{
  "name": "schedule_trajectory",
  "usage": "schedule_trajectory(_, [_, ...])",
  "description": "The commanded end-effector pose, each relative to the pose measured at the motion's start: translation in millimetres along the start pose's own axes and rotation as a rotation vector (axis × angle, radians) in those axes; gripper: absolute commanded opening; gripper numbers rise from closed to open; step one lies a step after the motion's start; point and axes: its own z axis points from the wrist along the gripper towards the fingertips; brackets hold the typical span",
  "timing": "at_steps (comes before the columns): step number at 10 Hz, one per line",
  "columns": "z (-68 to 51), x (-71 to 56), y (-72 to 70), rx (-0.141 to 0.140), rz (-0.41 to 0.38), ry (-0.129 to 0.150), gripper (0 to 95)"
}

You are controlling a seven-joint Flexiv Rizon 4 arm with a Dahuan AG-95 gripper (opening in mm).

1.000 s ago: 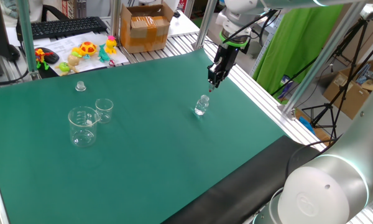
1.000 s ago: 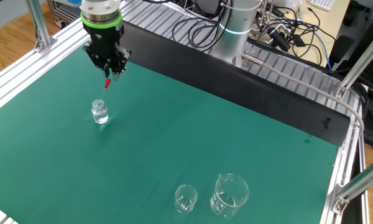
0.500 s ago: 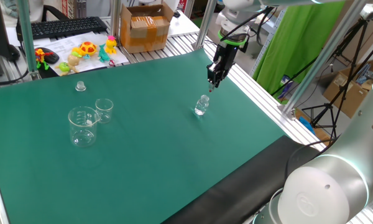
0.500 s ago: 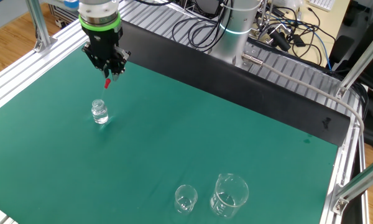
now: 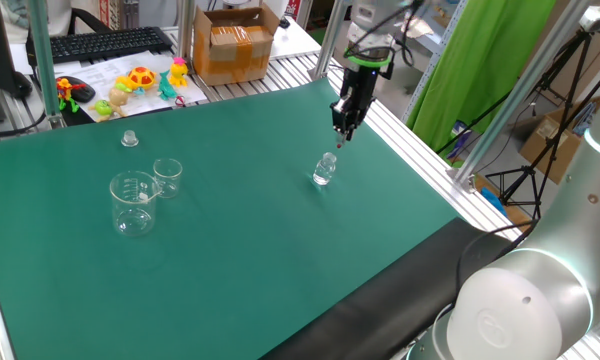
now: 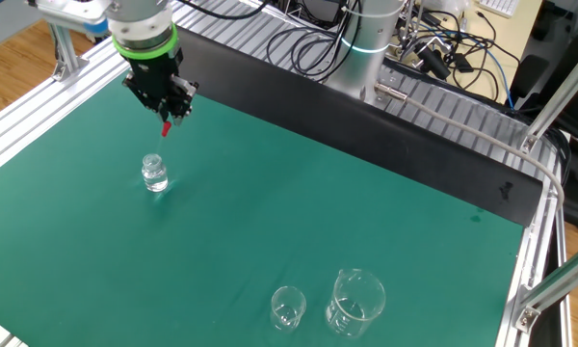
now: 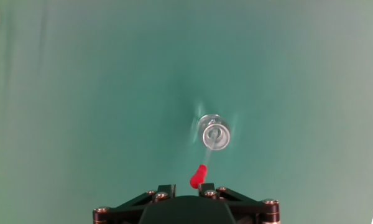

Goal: Transfer liquid using a dropper

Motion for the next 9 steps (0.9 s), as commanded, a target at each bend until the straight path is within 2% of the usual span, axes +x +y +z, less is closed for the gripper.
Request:
schedule_trajectory(1, [1.4, 2.5, 1.9, 0.017, 0.000, -0.009, 19.0])
schedule_trajectory(3, [4.8, 0.8, 1.8, 0.023, -0.003, -0.009, 19.0])
schedule_trajectory(7, [24.9, -4.1, -5.7, 0.024, -0.014, -0.020, 19.0])
schedule_trajectory(9, [30.0, -5.2, -8.0, 0.024, -0.015, -0.021, 19.0])
